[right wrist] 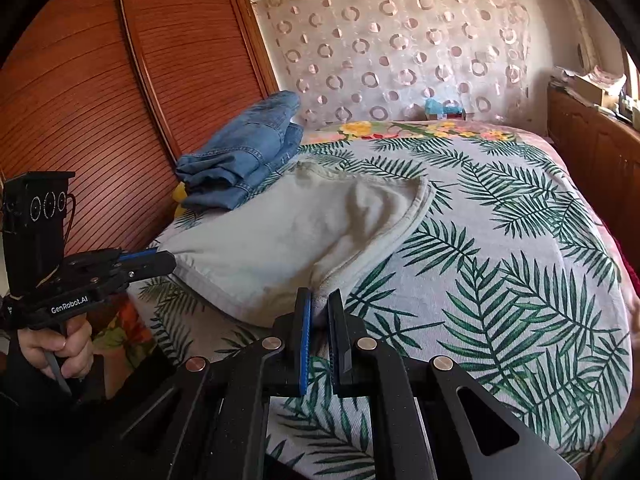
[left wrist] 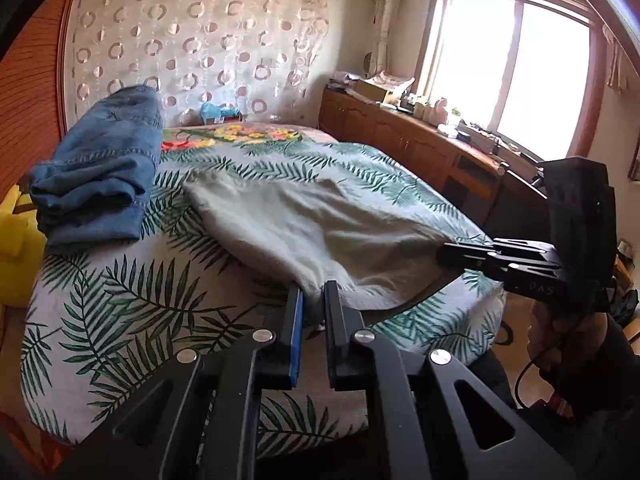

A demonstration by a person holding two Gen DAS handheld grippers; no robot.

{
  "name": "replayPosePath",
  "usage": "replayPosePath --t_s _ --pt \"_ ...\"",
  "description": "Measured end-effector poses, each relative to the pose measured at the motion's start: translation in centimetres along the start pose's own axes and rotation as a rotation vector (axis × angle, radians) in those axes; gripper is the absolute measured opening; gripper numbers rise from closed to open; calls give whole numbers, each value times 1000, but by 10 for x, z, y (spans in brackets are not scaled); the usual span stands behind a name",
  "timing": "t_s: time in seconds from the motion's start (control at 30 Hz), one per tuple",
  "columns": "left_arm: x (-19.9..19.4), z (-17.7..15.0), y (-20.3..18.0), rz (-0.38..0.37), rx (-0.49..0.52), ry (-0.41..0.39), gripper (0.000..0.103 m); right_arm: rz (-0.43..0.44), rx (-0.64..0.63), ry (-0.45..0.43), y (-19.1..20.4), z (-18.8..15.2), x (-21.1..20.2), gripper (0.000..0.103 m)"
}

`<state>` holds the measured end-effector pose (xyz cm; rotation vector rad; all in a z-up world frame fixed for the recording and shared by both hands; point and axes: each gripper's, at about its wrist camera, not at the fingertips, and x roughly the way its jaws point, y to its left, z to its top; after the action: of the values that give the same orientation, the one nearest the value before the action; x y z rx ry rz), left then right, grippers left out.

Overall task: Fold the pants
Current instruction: 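Fold the hem over toward the waistband with both grippers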

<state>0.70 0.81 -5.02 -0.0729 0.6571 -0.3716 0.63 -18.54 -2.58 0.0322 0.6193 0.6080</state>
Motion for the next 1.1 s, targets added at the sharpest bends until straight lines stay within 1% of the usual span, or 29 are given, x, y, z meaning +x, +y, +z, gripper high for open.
replayPosePath --t_s 0.37,0.5,0.57,0.67,0.9,1.1 --pt "-32 18 -22 -16 61 -67 11 14 -50 -60 6 5 -25 7" --pt "-40 23 -27 1 78 -82 11 18 -75 -76 8 8 -29 7" --pt "-42 24 -26 9 81 -92 11 4 -95 -86 9 8 -30 7" --pt "-38 23 -21 15 70 -86 11 -1 -99 -91 7 6 -27 7" --pt "-12 12 -7 16 28 -30 11 -20 -79 -56 -4 0 -9 7" --pt "7 6 3 31 1 -2 11 -25 -60 -35 -8 6 9 7"
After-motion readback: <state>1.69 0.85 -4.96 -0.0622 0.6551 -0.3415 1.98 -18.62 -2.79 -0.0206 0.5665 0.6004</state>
